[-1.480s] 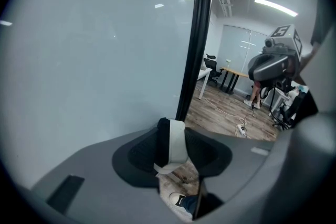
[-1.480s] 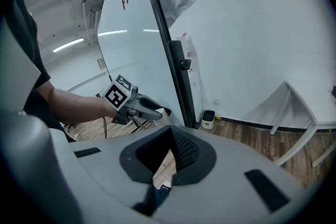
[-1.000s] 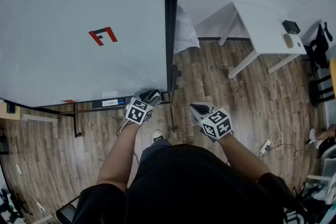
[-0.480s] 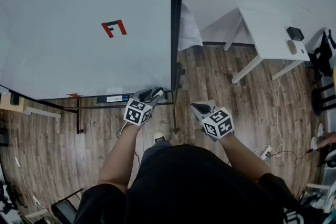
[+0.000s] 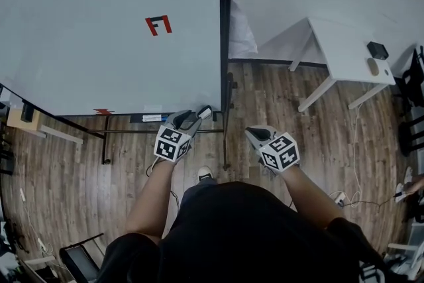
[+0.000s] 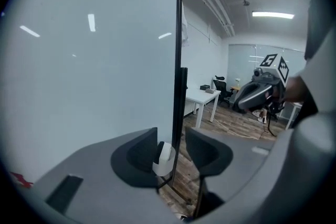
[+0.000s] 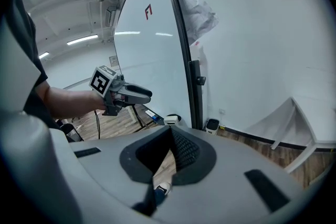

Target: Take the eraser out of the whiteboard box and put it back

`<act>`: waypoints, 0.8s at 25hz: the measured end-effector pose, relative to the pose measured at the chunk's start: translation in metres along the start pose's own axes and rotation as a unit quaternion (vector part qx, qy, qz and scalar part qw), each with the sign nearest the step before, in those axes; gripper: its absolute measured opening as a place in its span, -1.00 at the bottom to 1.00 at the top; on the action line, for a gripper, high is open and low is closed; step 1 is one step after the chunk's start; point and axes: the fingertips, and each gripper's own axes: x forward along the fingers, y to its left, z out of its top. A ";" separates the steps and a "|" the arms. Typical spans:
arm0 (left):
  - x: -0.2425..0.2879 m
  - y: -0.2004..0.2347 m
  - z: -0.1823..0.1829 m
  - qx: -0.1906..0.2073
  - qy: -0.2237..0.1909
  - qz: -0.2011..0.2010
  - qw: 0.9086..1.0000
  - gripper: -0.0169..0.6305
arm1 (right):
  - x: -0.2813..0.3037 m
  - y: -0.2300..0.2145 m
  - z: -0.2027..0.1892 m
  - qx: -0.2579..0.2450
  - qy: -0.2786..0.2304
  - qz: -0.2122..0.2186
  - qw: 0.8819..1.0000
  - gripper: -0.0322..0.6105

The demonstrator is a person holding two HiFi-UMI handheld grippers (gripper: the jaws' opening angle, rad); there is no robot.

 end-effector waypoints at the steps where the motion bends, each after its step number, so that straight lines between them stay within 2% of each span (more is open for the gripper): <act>1: -0.006 -0.003 0.004 0.004 -0.004 0.003 1.000 -0.40 | -0.003 0.000 0.001 -0.003 -0.001 0.000 1.000 -0.91; 13: -0.063 -0.032 0.015 0.022 -0.036 0.031 0.999 -0.52 | -0.028 0.018 0.009 -0.026 -0.021 0.005 0.999 -0.91; 20: -0.099 -0.056 0.019 0.048 -0.076 0.054 0.995 -0.66 | -0.046 0.030 0.008 -0.039 -0.026 0.007 0.999 -0.91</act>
